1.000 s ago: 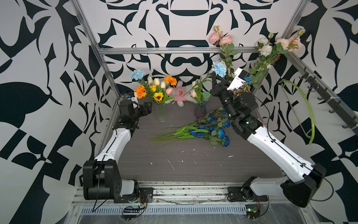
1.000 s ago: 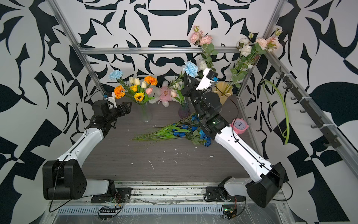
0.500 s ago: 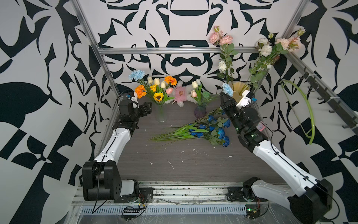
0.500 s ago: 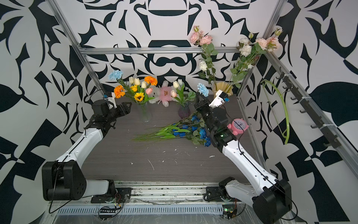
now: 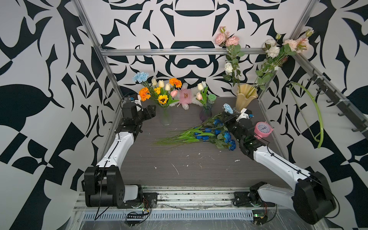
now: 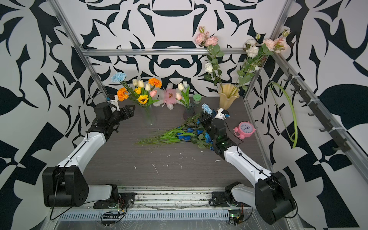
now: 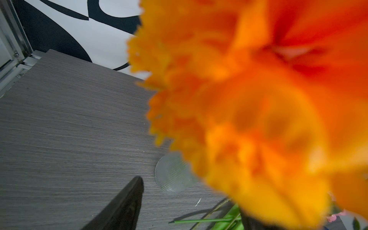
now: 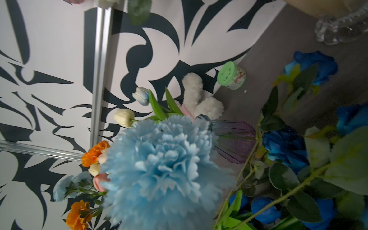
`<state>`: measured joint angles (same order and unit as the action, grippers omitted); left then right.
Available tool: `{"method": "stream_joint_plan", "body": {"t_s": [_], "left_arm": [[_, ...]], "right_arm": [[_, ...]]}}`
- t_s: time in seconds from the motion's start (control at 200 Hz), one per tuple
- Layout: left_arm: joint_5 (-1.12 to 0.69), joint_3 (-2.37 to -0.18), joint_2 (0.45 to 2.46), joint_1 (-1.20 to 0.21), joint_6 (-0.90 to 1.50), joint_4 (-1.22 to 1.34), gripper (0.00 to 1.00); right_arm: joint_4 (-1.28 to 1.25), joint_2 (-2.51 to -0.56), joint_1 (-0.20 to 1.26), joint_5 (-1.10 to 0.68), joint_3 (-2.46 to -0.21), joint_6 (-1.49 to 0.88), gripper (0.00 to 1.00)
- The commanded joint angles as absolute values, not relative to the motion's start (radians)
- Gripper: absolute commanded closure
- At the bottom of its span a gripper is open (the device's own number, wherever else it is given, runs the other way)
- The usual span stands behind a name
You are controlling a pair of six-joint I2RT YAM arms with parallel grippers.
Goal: Pick out blue flowers from the vase
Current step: Place the flower at the center of the board.
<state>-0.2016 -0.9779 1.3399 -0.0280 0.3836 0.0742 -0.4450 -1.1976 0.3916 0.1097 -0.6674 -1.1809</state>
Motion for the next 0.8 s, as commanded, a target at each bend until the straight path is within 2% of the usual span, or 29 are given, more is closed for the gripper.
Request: {"method": "stream_joint_plan", "body": {"t_s": [0.0, 0.245, 0.495, 0.595, 0.795], "left_arm": [[-0.202, -1.015, 1.324, -0.024, 0.370, 0.058, 0.23], [-0.210, -1.030, 1.342, -0.025, 0.381, 0.053, 0.23], [-0.206, -1.033, 1.345, -0.026, 0.380, 0.044, 0.23], [-0.206, -1.032, 1.347, -0.026, 0.383, 0.046, 0.23], [-0.210, -1.032, 1.351, -0.026, 0.387, 0.052, 0.23]], "right_arm": [[-0.520, -1.218, 0.381, 0.115, -0.662, -1.195, 1.00], [-0.613, -1.335, 0.373, 0.110, -0.629, -1.221, 1.00], [-0.543, -1.351, 0.367, 0.145, -0.620, -1.216, 1.00], [-0.514, -1.356, 0.364, 0.146, -0.632, -1.207, 0.84], [-0.448, -1.349, 0.364, 0.167, -0.640, -1.191, 0.62]]}}
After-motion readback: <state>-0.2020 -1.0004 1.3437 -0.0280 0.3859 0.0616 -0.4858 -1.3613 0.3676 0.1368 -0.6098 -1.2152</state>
